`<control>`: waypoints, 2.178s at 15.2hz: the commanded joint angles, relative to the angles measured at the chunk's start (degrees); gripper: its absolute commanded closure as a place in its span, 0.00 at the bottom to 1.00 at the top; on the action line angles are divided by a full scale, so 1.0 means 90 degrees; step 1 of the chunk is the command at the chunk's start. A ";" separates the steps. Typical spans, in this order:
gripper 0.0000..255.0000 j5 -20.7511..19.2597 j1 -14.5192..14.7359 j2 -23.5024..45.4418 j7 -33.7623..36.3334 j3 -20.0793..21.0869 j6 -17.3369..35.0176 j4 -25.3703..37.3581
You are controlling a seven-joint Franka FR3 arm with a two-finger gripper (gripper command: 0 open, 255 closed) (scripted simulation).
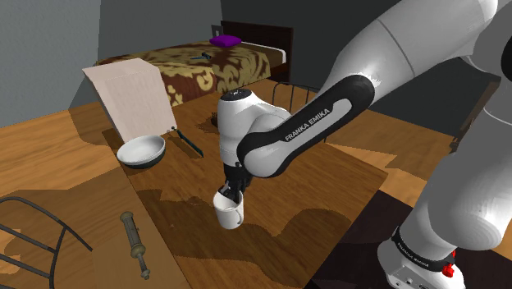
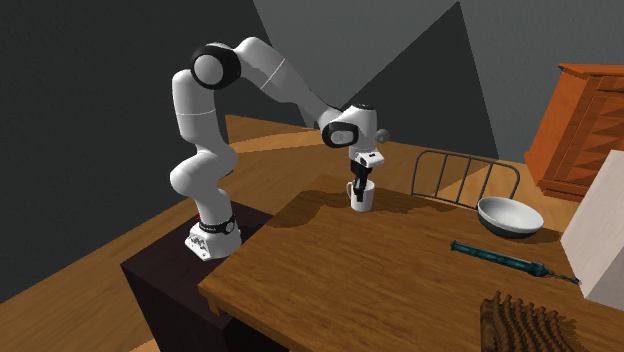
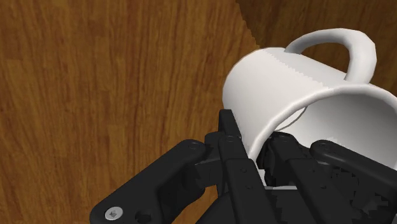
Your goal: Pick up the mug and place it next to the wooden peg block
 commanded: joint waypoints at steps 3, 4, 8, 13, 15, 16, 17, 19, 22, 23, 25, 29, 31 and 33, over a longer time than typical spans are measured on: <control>1.00 0.0000 0.0000 0.0000 0.0000 0.0000 0.0000 0.0000; 1.00 0.0000 0.0000 0.0000 0.0000 0.0000 0.0000 0.0001; 1.00 0.0093 -0.0006 -0.0173 -0.0061 -0.0003 -0.0258 0.0100; 1.00 0.0217 -0.0012 -0.0431 -0.0142 -0.0019 -0.0691 0.0296; 1.00 0.0258 -0.0014 -0.0523 -0.0168 -0.0029 -0.0865 0.0384; 1.00 0.0276 -0.0015 -0.0568 -0.0180 -0.0034 -0.0952 0.0429; 1.00 0.0293 -0.0016 -0.0610 -0.0191 -0.0039 -0.1039 0.0477; 1.00 0.0324 -0.0017 -0.0691 -0.0211 -0.0051 -0.1212 0.0575; 1.00 0.0362 -0.0021 -0.0800 -0.0235 -0.0069 -0.1472 0.0733; 1.00 0.0373 -0.0022 -0.0833 -0.0241 -0.0075 -0.1558 0.0788; 1.00 0.0393 -0.0024 -0.0896 -0.0253 -0.0087 -0.1731 0.0902; 1.00 0.0422 -0.0030 -0.1002 -0.0269 -0.0113 -0.2075 0.1146; 1.00 0.0432 -0.0033 -0.1046 -0.0274 -0.0125 -0.2246 0.1276; 1.00 0.0440 -0.0037 -0.1084 -0.0277 -0.0136 -0.2417 0.1412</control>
